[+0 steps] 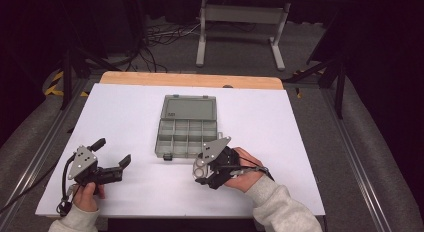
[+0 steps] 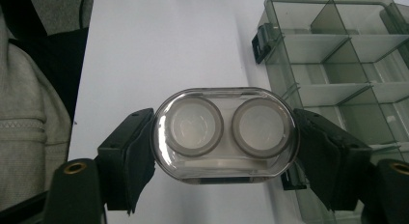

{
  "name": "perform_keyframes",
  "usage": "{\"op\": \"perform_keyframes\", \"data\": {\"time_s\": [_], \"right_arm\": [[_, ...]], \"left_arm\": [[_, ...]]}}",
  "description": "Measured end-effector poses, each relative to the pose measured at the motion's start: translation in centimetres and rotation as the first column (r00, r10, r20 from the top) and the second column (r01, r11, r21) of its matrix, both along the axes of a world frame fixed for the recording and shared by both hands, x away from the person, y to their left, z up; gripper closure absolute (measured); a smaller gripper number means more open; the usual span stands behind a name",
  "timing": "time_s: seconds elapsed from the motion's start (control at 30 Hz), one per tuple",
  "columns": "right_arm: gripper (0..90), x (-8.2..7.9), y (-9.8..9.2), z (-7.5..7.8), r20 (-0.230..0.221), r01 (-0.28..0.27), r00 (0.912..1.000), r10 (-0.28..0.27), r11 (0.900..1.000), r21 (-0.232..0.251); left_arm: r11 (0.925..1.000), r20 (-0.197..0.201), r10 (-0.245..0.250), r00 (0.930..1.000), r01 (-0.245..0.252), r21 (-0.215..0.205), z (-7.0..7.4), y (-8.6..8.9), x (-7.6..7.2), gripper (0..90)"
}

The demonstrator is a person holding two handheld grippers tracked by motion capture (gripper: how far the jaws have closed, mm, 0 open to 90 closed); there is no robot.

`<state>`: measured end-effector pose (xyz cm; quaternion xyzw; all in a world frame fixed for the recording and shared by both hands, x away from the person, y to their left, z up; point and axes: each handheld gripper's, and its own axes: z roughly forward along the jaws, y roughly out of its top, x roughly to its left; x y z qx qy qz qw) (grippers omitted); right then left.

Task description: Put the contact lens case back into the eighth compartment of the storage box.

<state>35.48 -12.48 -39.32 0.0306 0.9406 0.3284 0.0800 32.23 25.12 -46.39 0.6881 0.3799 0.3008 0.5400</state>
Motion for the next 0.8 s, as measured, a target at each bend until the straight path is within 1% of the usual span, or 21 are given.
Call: {"op": "perform_keyframes", "data": {"time_s": [0.23,0.43,0.6,0.67,0.8], "right_arm": [[26.5,0.3,-0.3,0.4,0.009,0.01,0.9999,-0.01,1.0,0.024],[26.5,0.5,-0.4,0.8,0.019,0.019,0.9996,-0.02,0.999,0.03],[26.5,0.7,-0.6,1.2,0.026,0.032,0.9991,-0.033,0.999,0.025],[26.4,0.9,-0.7,1.6,0.036,0.04,0.9985,-0.041,0.999,0.029],[26.5,1.1,-0.9,1.9,0.044,0.05,0.9977,-0.051,0.998,0.032]], "left_arm": [[1.0,0.0,-0.001,1.0,0.001,0.0,0.0,0.0,0.0,0.2],[1.0,0.0,-0.002,1.0,0.002,0.0,0.0,0.0,0.0,0.2],[1.0,0.0,-0.002,1.0,0.002,0.001,0.0,0.0,0.0,0.2],[1.0,0.0,-0.003,1.0,0.003,0.0,0.0,0.0,0.0,0.2],[1.0,0.001,-0.004,1.0,0.004,-0.001,0.0,0.0,0.0,0.2]]}}
